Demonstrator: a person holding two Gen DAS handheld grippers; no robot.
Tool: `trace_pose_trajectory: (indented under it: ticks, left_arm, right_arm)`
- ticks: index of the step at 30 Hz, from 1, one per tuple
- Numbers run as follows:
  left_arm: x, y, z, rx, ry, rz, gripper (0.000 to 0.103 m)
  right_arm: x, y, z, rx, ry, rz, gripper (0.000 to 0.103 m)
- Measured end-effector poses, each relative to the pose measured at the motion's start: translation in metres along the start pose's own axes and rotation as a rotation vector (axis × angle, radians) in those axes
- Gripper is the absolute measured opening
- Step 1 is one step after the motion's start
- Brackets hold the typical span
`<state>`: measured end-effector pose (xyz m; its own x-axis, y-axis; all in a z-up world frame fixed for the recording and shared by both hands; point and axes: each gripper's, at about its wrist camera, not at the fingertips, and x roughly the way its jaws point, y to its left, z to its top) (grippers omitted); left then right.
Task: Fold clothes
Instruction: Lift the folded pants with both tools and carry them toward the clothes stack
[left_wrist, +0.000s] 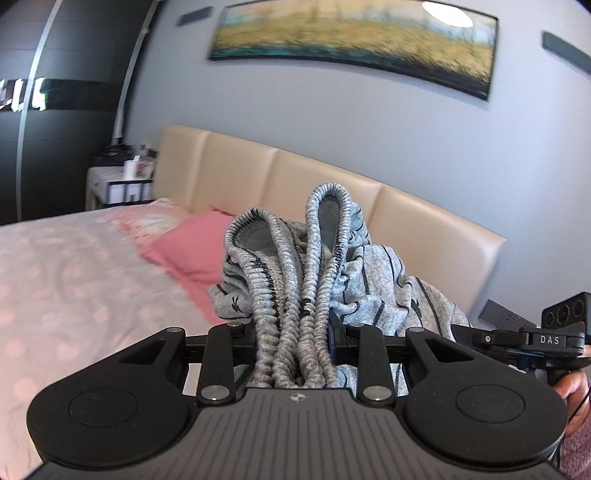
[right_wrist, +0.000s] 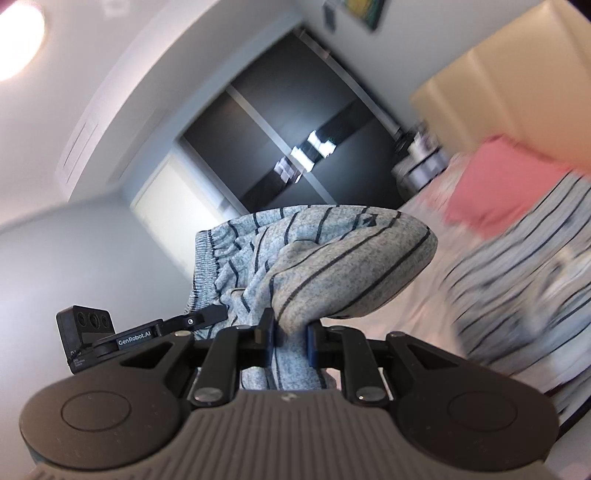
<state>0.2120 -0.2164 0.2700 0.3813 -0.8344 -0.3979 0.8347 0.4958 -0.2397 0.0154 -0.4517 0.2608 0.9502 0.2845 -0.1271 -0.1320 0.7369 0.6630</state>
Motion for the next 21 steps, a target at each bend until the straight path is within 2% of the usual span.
trace_pose_trajectory:
  ticks: [5,11,15,21]
  left_arm:
    - [0.067,-0.035,0.029,0.09,0.045,-0.008,0.027]
    - [0.153,-0.063,0.046,0.186,0.102,-0.006,0.027]
    - [0.209,-0.07,0.039,0.227,0.153,0.005,0.027]
    - [0.283,-0.062,0.006,0.231,0.255,0.065,0.028]
  right_arm:
    - [-0.027,-0.036,0.027,0.019,-0.113,-0.045,0.019]
    - [-0.033,-0.084,0.038,0.007,-0.265,-0.102,0.019]
    - [-0.024,-0.123,0.041,0.042,-0.324,-0.138,0.019]
    - [-0.005,-0.192,0.033,0.168,-0.314,-0.196,0.019]
